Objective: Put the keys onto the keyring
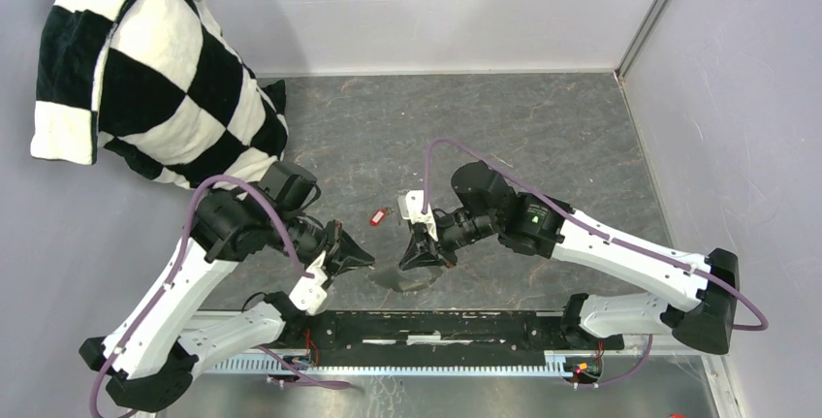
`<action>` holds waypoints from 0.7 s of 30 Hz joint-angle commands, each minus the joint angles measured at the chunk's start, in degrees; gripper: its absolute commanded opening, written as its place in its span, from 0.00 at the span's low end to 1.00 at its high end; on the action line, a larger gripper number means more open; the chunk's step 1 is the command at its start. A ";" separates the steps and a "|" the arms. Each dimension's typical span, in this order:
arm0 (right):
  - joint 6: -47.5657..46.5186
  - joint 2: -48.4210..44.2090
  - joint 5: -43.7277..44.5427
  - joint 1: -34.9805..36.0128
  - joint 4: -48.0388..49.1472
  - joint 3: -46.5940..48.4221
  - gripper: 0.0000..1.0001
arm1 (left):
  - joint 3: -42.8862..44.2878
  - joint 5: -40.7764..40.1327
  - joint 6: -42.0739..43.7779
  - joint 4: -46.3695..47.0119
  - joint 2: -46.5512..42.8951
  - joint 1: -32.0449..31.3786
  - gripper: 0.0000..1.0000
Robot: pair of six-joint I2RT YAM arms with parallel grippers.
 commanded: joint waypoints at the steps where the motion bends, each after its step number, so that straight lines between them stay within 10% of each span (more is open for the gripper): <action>1: 1.30 -2.26 -4.42 -0.54 3.13 0.64 0.00 | 5.48 2.10 -6.27 -2.21 3.67 0.44 0.02; 21: 1.62 -0.74 -8.43 -4.71 2.71 1.24 0.00 | 7.88 5.44 -14.00 -3.96 6.08 0.09 0.03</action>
